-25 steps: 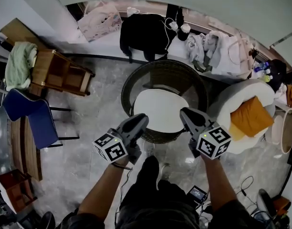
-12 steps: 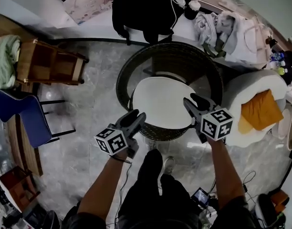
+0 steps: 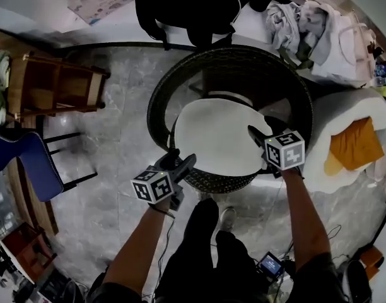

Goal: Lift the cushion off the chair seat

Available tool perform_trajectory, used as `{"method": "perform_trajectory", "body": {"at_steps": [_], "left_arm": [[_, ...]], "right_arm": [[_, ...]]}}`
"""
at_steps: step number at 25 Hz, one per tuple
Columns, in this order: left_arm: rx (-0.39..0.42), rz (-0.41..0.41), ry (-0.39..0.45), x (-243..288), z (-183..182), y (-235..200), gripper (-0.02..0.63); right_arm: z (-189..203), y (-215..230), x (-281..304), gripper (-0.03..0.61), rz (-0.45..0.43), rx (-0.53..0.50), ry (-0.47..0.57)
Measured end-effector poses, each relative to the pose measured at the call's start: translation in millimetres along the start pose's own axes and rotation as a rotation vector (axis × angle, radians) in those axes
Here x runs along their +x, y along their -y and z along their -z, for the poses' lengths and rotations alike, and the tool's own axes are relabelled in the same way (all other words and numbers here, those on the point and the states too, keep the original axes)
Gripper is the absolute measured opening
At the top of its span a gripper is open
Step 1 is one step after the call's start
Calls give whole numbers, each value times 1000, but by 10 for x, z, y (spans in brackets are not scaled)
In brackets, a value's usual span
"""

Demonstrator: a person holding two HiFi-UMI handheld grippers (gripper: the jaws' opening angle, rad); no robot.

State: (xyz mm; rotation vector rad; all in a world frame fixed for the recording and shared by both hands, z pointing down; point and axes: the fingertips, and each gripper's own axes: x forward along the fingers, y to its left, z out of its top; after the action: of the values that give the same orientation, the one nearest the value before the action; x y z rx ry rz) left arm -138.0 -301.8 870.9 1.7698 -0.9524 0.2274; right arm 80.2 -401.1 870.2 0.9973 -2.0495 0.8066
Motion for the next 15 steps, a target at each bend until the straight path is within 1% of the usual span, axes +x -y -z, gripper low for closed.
{"method": "perform_trajectory", "body": {"at_steps": [4, 10, 15], "left_arm": [[-14, -35, -44, 136, 161, -214, 336], [-44, -107, -84, 239, 353, -545, 370], [-86, -131, -124, 311, 477, -704, 385]], "right_arm": [[234, 188, 254, 253, 48, -24, -72], [498, 395, 519, 292, 106, -69, -169], [644, 484, 682, 307, 100, -88, -238]]}}
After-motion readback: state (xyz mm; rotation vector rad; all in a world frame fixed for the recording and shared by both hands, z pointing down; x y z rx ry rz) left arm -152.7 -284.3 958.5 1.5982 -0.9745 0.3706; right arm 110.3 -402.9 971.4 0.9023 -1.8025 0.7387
